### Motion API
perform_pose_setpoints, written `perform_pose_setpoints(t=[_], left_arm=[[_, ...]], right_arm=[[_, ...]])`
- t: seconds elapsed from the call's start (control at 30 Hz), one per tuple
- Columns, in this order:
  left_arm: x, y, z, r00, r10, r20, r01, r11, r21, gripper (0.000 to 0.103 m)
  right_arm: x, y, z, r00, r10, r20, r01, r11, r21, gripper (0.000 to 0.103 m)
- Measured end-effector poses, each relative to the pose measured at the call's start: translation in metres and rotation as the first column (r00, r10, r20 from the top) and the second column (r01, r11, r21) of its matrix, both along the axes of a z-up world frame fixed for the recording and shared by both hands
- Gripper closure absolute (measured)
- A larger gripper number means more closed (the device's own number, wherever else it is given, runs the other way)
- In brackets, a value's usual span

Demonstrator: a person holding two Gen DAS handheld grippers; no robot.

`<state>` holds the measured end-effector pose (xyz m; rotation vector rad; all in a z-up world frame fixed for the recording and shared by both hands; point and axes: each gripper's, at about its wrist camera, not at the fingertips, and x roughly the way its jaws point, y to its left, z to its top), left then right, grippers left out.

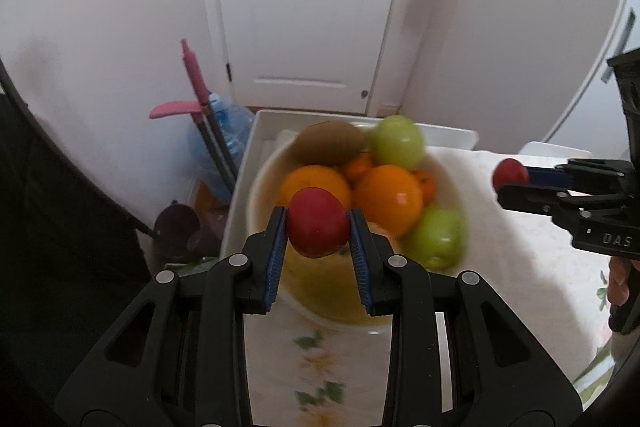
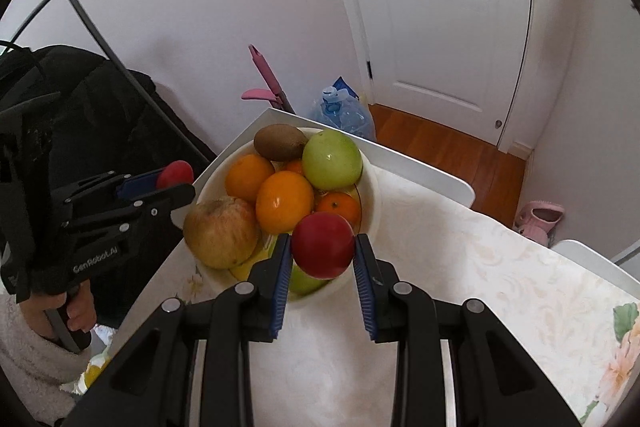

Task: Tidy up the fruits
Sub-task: 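Carry both tomatoes to the plate and release them into it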

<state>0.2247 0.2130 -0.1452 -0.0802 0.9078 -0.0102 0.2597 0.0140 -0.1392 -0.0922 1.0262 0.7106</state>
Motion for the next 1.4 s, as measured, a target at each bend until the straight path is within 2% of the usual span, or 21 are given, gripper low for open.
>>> perform_pose_setpoints(t=[0.23,0.43,0.47,0.57,0.6,0.63,0.83,1.0,1.4], left_arm=[[0.016,0.021,-0.024,0.999,-0.008,-0.051,0.007,1.0,-0.02,0.068],[0.019,0.023,-0.03,0.998,-0.017,-0.067,0.014,0.999,-0.039,0.067],[0.019,0.023,-0.029,0.997,-0.021,-0.069,0.018,0.999,-0.042,0.061],[0.016,0.023,-0.025,0.999,-0.022,-0.044,0.02,0.999,-0.034,0.003],[0.014,0.024,-0.021,1.0,-0.021,-0.022,0.02,0.999,-0.037,0.0],[0.011,0.024,-0.017,1.0,-0.025,-0.003,0.025,0.999,-0.046,0.0],[0.006,0.018,-0.009,0.999,-0.043,-0.008,0.043,0.999,-0.024,0.0],[-0.004,0.009,-0.004,0.997,-0.071,-0.003,0.071,0.997,0.023,0.0],[-0.019,0.011,-0.009,0.995,-0.098,-0.016,0.098,0.995,0.026,0.0]], right_arm=[[0.009,0.009,-0.014,0.999,-0.043,-0.031,0.043,0.999,-0.016,0.075],[0.013,0.006,-0.018,0.995,-0.083,-0.047,0.082,0.996,-0.019,0.075],[0.014,0.006,-0.018,0.995,-0.086,-0.048,0.085,0.996,-0.02,0.075],[0.015,0.007,-0.019,0.994,-0.093,-0.049,0.092,0.995,-0.024,0.075],[0.015,0.007,-0.019,0.994,-0.094,-0.048,0.093,0.995,-0.025,0.075],[0.016,0.008,-0.018,0.994,-0.097,-0.047,0.096,0.995,-0.026,0.075],[0.016,0.007,-0.016,0.993,-0.113,-0.044,0.111,0.993,-0.032,0.075],[0.017,0.011,-0.018,0.993,-0.109,-0.049,0.107,0.993,-0.048,0.075],[0.022,0.019,-0.036,0.989,-0.133,-0.066,0.131,0.991,-0.034,0.075]])
